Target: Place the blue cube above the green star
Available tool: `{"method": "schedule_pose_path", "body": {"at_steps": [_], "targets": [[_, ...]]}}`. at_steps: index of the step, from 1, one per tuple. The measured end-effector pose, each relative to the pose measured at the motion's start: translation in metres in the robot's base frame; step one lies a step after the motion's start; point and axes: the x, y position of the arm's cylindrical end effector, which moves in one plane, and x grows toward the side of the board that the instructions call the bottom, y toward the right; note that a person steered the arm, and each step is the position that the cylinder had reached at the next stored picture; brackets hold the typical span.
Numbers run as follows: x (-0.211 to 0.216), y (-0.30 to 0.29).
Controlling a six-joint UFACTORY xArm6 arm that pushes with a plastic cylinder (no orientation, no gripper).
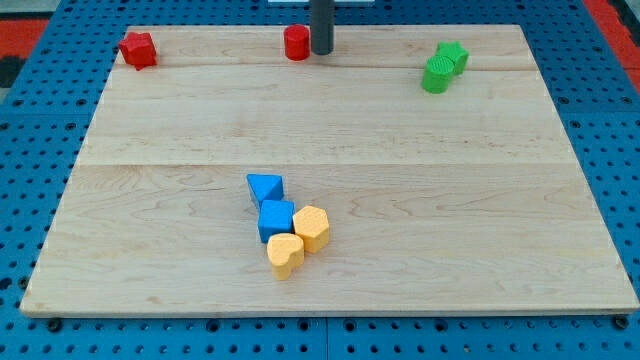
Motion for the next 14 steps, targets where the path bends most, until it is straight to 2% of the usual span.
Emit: {"method": "schedule_pose_path", "body": {"at_steps": [1,3,5,6,7,8,10,11,12,13,14], "targets": [[0.028,0.003],[0.028,0.015],[0.045,0.077],[0.059,0.085],[0.092,0.121],[0.106,0.175],[0.223,0.105],[0.313,0.104],[0.327,0.012],[0.317,-0.036],[0.287,-0.063]]}}
